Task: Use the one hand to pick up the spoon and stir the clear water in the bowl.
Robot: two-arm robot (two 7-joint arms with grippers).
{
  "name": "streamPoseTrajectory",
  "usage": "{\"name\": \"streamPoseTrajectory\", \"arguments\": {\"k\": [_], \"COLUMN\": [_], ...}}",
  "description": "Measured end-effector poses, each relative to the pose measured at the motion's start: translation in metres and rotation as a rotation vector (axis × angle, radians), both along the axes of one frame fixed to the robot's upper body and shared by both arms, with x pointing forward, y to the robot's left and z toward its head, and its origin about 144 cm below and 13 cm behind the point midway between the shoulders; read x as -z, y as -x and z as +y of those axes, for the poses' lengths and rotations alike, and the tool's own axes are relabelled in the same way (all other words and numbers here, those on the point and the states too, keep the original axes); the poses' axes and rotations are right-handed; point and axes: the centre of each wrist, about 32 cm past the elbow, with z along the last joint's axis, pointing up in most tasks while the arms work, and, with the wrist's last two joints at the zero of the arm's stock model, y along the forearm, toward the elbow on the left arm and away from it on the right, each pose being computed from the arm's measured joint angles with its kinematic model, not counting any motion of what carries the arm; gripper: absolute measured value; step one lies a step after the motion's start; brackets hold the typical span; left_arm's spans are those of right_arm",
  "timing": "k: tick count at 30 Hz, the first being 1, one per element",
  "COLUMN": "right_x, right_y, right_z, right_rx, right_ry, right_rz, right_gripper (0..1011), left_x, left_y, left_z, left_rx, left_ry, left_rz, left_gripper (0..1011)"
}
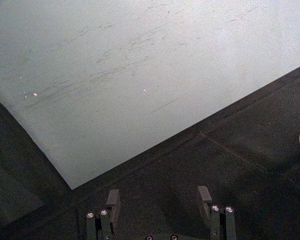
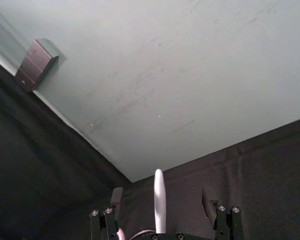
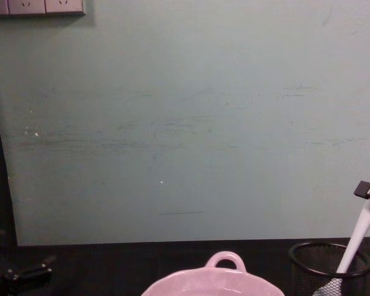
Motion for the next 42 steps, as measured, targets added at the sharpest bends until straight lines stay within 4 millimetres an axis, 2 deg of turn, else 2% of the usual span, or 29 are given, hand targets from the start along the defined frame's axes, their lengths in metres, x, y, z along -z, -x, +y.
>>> {"name": "streamPoseTrajectory", "arguments": {"k": [9,19,22,36,40,42], "right_x": [0.000,0.002,0.002,-0.001,-0.002,-0.003], "right_y": [-0.012,-0.014,-0.014,-0.013,-0.013,-0.014], "right_z": [-0.003,-0.007,-0.008,-0.010,-0.010,-0.010], "right_rx": [-0.046,-0.070,-0.068,-0.077,-0.080,-0.083], "right_ry": [-0.081,-0.099,-0.097,-0.073,-0.067,-0.065], "right_rz": [0.048,0.052,0.041,0.029,0.025,0.023], "right_gripper": [1003,1003,964,565,392,373], "left_x": [0.000,0.000,0.000,0.000,0.000,0.000], "left_y": [0.000,0.000,0.000,0.000,0.000,0.000], "left_z": [0.000,0.000,0.000,0.000,0.000,0.000], "left_rx": [0.000,0.000,0.000,0.000,0.000,0.000], "left_ry": [0.000,0.000,0.000,0.000,0.000,0.000], "left_rz": [0.000,0.000,0.000,0.000,0.000,0.000], "left_gripper": [1011,1011,1011,1011,1011,1011]}}
